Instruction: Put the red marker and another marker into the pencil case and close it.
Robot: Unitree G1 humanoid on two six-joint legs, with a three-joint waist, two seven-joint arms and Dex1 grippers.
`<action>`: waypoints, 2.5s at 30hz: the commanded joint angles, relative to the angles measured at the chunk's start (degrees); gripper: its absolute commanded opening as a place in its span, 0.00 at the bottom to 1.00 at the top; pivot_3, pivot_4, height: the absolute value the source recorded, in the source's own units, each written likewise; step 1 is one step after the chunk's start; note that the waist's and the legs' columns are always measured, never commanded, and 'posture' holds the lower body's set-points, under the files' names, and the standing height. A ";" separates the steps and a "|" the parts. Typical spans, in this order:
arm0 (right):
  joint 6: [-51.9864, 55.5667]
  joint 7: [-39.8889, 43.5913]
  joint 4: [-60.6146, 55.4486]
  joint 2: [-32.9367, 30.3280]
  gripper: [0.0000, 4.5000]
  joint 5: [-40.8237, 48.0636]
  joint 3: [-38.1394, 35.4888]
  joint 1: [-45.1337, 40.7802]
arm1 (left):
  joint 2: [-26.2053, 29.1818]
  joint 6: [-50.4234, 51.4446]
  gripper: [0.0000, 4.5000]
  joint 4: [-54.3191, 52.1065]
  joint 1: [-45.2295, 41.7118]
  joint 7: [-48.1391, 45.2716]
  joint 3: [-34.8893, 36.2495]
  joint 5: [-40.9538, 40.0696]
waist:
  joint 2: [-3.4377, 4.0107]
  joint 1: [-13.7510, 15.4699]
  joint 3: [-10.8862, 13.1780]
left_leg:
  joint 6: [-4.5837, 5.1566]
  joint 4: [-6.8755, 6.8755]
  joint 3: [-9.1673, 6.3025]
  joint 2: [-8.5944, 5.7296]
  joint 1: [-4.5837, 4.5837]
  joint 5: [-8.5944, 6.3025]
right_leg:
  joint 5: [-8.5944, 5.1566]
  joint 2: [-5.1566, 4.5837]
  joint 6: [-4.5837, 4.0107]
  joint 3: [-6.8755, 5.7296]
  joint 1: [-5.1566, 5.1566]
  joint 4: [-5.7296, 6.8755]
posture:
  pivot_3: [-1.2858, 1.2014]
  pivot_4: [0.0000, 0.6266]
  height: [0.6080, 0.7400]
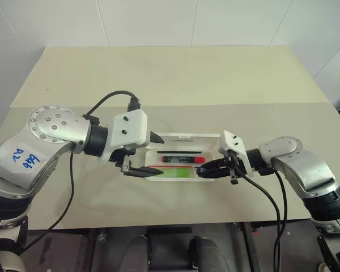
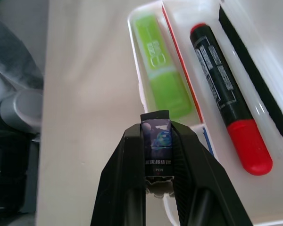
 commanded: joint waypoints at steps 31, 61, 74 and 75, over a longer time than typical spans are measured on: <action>4.50 4.45 -7.50 -6.25 0.99 28.77 -28.15 5.72 | -0.04 -9.16 0.86 14.91 -7.03 1.34 7.28 2.97 | -0.01 -0.03 0.01 | 0.03 0.12 0.00 0.04 0.11 -0.03 | 0.00 0.01 0.00 0.01 0.07 0.11 | 0.52 0.24 1.00; -0.82 0.78 -2.78 -10.36 1.00 19.07 -21.07 -5.03 | -7.80 -19.06 0.01 20.46 -1.84 -8.23 -8.72 18.49 | -0.01 -0.13 0.01 | 0.07 0.11 0.06 0.03 0.00 -0.06 | 0.01 -0.01 0.01 0.03 0.00 0.08 | 0.52 0.24 1.00; -2.00 1.20 -2.34 -9.40 1.00 17.09 -18.45 -6.18 | -13.20 -18.07 0.01 14.71 10.66 6.87 -17.02 33.71 | 0.18 0.46 -0.28 | 0.11 0.21 0.03 0.03 0.16 -0.08 | 0.01 -0.05 0.00 0.03 0.18 0.06 | 0.52 0.24 1.00; -2.07 1.20 -2.23 -9.42 1.00 17.06 -18.40 -6.26 | -14.94 -15.77 0.01 13.24 11.07 6.98 -14.29 30.65 | 0.17 0.46 -0.28 | 0.12 0.23 0.03 0.03 0.19 -0.09 | 0.01 -0.06 0.01 0.03 0.22 0.07 | 0.52 0.24 1.00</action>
